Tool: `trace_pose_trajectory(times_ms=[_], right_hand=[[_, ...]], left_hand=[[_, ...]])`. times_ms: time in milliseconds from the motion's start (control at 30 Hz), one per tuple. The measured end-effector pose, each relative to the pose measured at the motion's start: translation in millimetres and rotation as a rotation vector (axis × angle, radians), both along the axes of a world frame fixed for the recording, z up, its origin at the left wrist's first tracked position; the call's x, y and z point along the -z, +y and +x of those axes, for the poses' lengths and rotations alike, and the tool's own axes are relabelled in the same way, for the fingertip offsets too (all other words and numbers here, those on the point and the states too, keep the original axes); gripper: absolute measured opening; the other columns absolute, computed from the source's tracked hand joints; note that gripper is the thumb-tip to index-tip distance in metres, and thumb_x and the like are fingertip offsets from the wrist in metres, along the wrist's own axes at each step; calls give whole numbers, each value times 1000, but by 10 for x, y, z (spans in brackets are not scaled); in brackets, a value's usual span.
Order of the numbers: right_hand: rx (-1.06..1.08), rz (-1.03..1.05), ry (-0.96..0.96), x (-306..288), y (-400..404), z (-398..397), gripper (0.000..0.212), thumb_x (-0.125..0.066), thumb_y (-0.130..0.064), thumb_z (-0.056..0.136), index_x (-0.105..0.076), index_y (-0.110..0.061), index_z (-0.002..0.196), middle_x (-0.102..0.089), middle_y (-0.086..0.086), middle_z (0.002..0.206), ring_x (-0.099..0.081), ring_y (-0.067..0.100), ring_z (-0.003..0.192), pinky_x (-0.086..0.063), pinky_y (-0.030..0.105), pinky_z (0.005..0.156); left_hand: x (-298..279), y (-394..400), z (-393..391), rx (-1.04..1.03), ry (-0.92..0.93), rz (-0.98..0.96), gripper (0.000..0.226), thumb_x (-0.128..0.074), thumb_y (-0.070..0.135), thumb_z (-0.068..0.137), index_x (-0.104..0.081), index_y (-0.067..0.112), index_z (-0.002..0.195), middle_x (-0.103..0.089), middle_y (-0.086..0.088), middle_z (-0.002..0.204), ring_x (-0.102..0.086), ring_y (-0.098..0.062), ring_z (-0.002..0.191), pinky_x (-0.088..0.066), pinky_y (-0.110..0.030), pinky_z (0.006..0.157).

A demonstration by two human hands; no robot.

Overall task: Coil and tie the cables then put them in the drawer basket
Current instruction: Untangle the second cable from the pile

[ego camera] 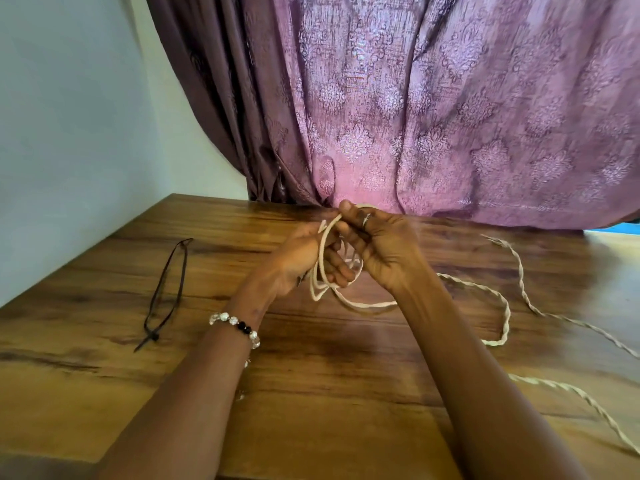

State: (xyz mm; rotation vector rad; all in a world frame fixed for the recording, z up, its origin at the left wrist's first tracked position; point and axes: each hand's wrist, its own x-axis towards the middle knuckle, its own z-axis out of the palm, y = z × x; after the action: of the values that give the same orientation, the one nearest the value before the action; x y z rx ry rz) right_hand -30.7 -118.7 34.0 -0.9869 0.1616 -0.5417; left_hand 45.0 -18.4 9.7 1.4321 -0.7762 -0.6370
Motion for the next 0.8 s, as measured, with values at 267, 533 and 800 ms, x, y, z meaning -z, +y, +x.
trace_pose_trajectory(times_ms=[267, 533, 800], right_hand=[[103, 217, 215, 100, -249, 80, 13, -67, -14, 86, -64, -12, 74, -63, 1, 54, -57, 8, 41, -47, 16, 40], [371, -677, 257, 173, -286, 68, 31, -77, -33, 78, -63, -6, 84, -51, 3, 67, -44, 9, 56, -35, 19, 49], [304, -665, 203, 317, -78, 147, 35, -51, -44, 93, -70, -19, 79, -67, 7, 73, -59, 19, 66, -54, 61, 64]], left_hand=[[98, -33, 156, 117, 171, -131, 61, -34, 66, 82, -54, 8, 73, -29, 5, 34, -24, -7, 27, -19, -16, 35], [39, 43, 276, 211, 410, -375, 34, -39, 36, 95, -43, 13, 70, -27, 7, 31, -23, -4, 24, -13, -16, 38], [78, 38, 281, 156, 479, -334, 34, -35, 27, 100, -43, 13, 70, -34, 4, 36, -41, -13, 33, -37, -17, 36]])
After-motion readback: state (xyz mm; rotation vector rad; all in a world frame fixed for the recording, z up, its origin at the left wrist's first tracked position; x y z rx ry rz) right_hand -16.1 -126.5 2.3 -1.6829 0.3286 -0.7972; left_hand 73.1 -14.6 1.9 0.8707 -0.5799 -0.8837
